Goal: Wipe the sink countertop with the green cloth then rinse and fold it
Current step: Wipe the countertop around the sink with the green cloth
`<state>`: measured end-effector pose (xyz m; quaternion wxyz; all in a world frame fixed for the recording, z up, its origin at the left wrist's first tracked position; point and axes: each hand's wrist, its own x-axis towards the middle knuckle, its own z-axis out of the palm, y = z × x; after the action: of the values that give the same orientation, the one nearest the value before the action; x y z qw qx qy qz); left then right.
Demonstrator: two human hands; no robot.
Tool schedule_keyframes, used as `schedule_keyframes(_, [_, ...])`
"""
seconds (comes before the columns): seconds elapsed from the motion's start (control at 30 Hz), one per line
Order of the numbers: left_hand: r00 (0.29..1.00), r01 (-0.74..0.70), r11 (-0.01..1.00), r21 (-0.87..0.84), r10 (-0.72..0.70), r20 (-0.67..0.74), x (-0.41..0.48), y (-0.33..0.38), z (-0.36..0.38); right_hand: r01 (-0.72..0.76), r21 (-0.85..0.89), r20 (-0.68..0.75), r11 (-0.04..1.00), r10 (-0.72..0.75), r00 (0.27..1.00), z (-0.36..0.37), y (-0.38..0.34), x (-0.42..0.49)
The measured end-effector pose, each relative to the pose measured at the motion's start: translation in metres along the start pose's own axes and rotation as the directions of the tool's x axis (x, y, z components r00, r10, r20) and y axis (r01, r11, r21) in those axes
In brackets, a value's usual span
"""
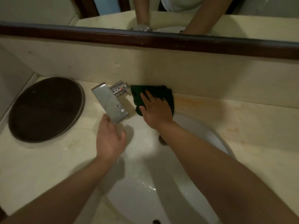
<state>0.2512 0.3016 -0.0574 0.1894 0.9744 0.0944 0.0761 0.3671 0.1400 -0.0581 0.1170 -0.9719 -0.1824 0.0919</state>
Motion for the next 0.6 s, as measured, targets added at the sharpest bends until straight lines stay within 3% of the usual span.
schedule_keyframes(0.1, [0.989,-0.147,0.981,-0.130,0.150,0.017,-0.024,0.052,0.014,-0.029,-0.024,0.020,0.999,0.030,0.999,-0.003,0.019,-0.010])
schedule_keyframes(0.17, [0.988,-0.144,0.969,-0.202,0.150,0.017,-0.005,0.083,0.028,-0.070,-0.017,0.017,0.997,0.071,0.997,-0.005,0.034,-0.019])
schedule_keyframes(0.27, [0.992,0.087,0.984,-0.154,-0.072,0.102,0.052,0.120,0.039,-0.144,-0.017,-0.002,0.989,0.144,0.990,-0.011,0.063,-0.037])
schedule_keyframes(0.4, [0.908,0.350,0.934,0.074,-0.358,0.219,0.096,0.142,0.059,-0.293,-0.029,-0.028,0.956,0.292,0.956,-0.014,0.095,-0.063])
schedule_keyframes(0.6, [0.921,0.344,0.923,0.169,-0.367,0.129,0.095,0.149,0.081,-0.608,-0.110,-0.117,0.787,0.597,0.794,-0.023,0.166,-0.117])
